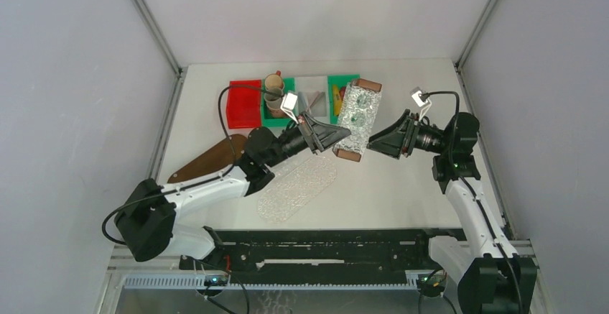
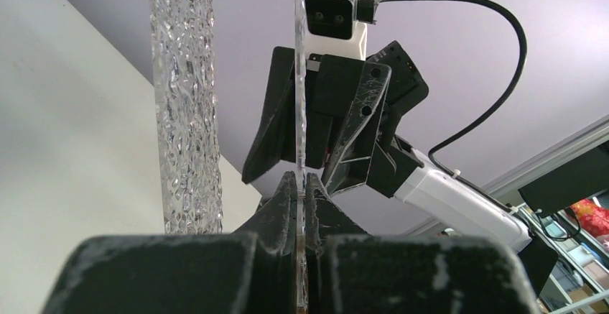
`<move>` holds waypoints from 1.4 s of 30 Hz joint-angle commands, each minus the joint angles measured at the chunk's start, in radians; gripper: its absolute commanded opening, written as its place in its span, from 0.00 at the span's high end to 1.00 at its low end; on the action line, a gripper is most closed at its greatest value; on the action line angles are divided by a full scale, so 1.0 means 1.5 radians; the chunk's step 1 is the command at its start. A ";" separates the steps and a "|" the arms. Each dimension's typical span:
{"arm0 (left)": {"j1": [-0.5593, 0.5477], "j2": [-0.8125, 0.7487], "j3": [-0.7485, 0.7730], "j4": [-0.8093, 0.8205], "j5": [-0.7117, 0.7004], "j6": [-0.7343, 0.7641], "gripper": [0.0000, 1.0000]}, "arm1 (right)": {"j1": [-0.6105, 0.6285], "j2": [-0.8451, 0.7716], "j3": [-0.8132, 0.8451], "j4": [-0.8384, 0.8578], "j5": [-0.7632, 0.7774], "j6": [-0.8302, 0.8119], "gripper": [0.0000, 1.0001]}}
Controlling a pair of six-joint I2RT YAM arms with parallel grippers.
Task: Prepare toiletry sets of a toothbrush and toothpaste on the tray
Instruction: Place the toothpaste holder at the center of the board.
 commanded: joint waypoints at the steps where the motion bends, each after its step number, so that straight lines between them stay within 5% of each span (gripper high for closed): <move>1: -0.010 0.010 0.054 0.106 -0.012 -0.013 1.00 | 0.020 -0.001 -0.001 0.083 0.006 0.063 0.43; 8: -0.022 0.036 0.076 0.121 -0.001 -0.018 1.00 | 0.047 0.005 -0.001 0.087 0.005 0.067 0.52; 15: -0.024 0.054 0.097 0.130 0.047 -0.018 0.96 | 0.052 0.006 -0.001 0.108 -0.014 0.066 0.90; 17: -0.020 0.052 0.103 0.108 0.068 -0.007 0.84 | 0.052 0.005 0.000 0.113 -0.022 0.060 0.99; 21: 0.003 0.037 0.125 0.021 0.129 0.028 0.54 | 0.053 0.004 0.006 0.093 -0.039 0.027 1.00; 26: 0.056 0.006 0.177 -0.165 0.231 0.102 0.34 | 0.062 0.003 0.014 0.056 -0.060 -0.024 1.00; 34: 0.077 0.038 0.354 -0.517 0.342 0.294 0.35 | 0.088 0.007 0.028 0.001 -0.085 -0.091 1.00; 42: 0.077 0.059 0.407 -0.588 0.367 0.326 0.51 | 0.094 0.012 0.028 -0.009 -0.093 -0.111 1.00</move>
